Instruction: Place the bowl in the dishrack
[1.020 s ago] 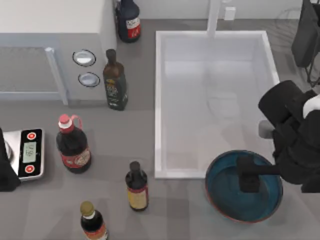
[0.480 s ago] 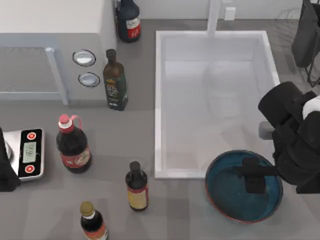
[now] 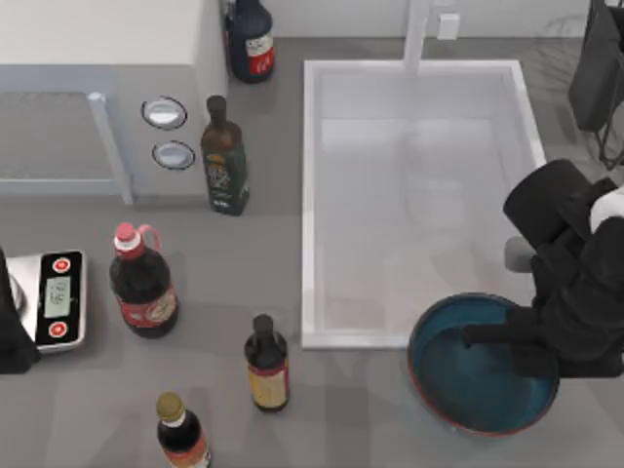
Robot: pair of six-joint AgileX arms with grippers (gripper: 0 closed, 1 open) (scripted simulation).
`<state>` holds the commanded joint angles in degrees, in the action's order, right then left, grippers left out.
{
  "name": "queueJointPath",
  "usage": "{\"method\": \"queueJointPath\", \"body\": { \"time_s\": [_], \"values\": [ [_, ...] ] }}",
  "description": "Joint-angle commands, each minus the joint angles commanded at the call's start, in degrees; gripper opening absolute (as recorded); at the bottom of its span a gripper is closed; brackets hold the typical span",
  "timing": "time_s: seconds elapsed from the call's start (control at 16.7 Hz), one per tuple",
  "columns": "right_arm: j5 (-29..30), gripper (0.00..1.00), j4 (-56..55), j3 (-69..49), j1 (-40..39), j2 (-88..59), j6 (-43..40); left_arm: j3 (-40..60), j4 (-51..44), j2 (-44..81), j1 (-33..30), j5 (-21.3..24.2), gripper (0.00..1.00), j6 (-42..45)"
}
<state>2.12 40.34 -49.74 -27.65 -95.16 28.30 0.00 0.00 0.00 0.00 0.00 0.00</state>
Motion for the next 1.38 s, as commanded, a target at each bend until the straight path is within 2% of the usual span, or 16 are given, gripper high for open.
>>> {"method": "queueJointPath", "body": {
  "time_s": [0.72, 0.9, 1.38],
  "values": [
    [-0.07, 0.00, 2.21, -2.20, -0.22, 0.11, 0.18, 0.00, 0.00, 0.00, 0.00, 0.00, 1.00, 0.00],
    [0.00, 0.00, 9.88, -9.61, -0.28, 0.56, 0.29, 0.00, 0.00, 0.00, 0.00, 0.00, 1.00, 0.00],
    [-0.09, 0.00, 41.50, -35.43, 0.20, 4.52, -0.21, 0.00, 0.00, 0.00, 0.00, 0.00, 1.00, 0.00]
  ]
}}
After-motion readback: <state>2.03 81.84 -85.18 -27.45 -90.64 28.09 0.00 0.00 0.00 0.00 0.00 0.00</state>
